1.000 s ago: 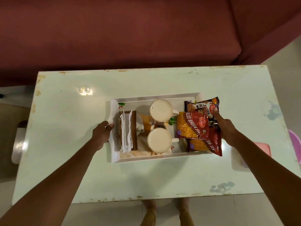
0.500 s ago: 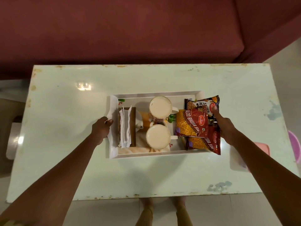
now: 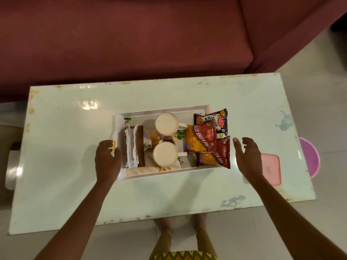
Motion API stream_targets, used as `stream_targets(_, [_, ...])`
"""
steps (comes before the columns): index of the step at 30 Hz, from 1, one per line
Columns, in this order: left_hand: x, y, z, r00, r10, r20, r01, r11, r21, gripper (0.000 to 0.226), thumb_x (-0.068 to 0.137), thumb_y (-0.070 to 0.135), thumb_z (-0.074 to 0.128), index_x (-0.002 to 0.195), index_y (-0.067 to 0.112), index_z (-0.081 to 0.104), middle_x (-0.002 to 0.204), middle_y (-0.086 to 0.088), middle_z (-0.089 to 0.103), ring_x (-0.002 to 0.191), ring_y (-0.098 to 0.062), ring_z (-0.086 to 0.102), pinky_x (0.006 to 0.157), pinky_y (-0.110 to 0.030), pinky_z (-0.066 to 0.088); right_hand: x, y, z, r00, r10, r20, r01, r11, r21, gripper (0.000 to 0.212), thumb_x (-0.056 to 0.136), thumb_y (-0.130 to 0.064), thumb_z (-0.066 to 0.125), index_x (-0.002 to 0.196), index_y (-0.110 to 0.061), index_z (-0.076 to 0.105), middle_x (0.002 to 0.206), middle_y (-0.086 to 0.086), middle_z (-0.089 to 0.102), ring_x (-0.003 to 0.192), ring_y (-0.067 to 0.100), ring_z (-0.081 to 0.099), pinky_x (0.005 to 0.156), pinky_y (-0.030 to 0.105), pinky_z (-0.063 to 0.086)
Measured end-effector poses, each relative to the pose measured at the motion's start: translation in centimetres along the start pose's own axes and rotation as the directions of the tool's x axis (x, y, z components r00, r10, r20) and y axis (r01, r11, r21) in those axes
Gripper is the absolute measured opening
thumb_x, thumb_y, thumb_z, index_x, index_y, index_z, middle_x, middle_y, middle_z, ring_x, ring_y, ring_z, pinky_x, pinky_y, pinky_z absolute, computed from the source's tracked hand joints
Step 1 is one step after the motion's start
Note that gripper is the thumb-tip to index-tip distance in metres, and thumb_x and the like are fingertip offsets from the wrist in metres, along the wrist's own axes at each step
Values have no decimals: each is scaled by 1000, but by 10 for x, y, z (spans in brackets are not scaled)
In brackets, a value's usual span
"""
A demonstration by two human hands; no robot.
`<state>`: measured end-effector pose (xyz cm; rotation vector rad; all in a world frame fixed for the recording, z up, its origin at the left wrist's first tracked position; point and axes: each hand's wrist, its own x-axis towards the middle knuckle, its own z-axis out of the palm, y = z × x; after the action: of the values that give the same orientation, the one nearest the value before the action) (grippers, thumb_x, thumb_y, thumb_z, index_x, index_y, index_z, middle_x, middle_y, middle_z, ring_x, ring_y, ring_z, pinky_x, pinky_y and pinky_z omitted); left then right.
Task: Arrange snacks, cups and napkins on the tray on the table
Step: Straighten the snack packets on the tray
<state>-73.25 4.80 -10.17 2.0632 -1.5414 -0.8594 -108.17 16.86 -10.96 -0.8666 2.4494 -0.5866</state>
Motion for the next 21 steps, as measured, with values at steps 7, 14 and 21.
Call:
stream_targets(7, [-70,32,14,996,17,89,-20,999,35,28,87,6,53,114,1,54,116,-19,59,105,-34,57,87,-36,42,-45,57,-36,991,101,-89,-107,992,-60,49,88,-29,59,123,2,43,126,27,49,115,42,45,85,48,45])
stream_targets(14, [-109,47,46,996,-19,82,15,998,53,24,87,5,52,111,1,56,115,-18,59,104,-32,57,83,-32,39,-37,108,-48,995,103,1,-102,988,-119,75,82,-34,66,140,-4,29,151,23,20,139,38,20,106,53,33])
stream_targets(21, [-124,56,76,998,-65,25,63,995,71,25,87,5,53,111,0,56,116,-20,59,106,-33,55,84,-32,38,-22,131,-36,992,113,48,-107,988,-109,78,74,-36,74,138,-14,35,151,20,22,134,42,31,89,59,48])
